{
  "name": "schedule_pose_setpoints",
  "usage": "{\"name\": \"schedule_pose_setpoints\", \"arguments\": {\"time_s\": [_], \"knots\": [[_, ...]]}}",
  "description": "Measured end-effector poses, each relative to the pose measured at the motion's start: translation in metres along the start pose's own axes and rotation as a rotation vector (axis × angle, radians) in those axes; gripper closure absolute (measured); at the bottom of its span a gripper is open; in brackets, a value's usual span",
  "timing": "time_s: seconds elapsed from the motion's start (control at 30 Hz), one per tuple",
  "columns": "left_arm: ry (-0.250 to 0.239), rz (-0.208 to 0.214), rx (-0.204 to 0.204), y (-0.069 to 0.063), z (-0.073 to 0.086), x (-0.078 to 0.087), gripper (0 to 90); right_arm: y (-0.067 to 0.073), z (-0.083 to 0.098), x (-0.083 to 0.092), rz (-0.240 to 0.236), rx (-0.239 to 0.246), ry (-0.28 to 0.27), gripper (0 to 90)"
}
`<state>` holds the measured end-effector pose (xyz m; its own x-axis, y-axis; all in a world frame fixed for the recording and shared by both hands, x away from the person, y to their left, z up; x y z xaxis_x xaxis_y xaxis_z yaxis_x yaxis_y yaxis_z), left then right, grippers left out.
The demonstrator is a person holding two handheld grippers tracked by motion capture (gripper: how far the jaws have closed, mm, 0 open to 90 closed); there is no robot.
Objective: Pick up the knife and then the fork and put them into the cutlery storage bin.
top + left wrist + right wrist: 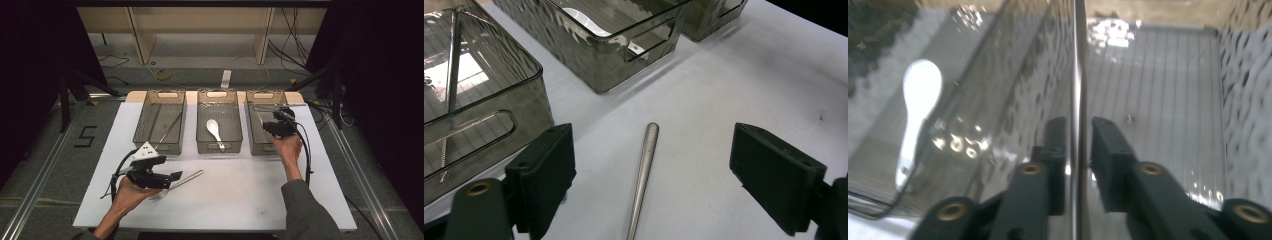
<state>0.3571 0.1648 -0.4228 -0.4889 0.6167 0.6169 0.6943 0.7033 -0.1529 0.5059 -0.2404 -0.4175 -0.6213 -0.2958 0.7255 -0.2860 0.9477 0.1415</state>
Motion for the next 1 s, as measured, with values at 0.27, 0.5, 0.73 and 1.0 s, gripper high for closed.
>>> {"name": "schedule_pose_setpoints", "arguments": {"time_s": [0.27,0.5,0.73,1.0], "knots": [[0.019,0.001,-0.002,0.001,0.0,-0.001,17.6,0.002,0.0,0.013,-0.052,0.056,-0.024,57.5],[0.07,-0.004,-0.004,0.003,0.001,-0.004,18.0,0.016,0.008,0.035,-0.156,0.139,-0.037,41.9],[0.139,-0.018,-0.003,0.003,-0.001,-0.008,18.9,0.034,0.031,0.059,-0.245,0.219,-0.068,37.2],[0.228,-0.027,-0.024,0.002,-0.002,-0.016,24.7,0.043,0.065,0.067,-0.305,0.258,-0.061,32.5]]}}
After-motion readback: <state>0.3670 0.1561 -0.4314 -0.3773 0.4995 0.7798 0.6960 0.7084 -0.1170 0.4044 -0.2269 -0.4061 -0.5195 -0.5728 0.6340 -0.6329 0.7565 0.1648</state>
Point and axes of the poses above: each handheld gripper's, and its own axes: x roughly backward along the jaws, z roughly out of its underside, y roughly to its left, the point moved 1 cm from there along -x, roughly forward along the jaws, and after that the axes turned 3 degrees about y, right-handed, at the moved point
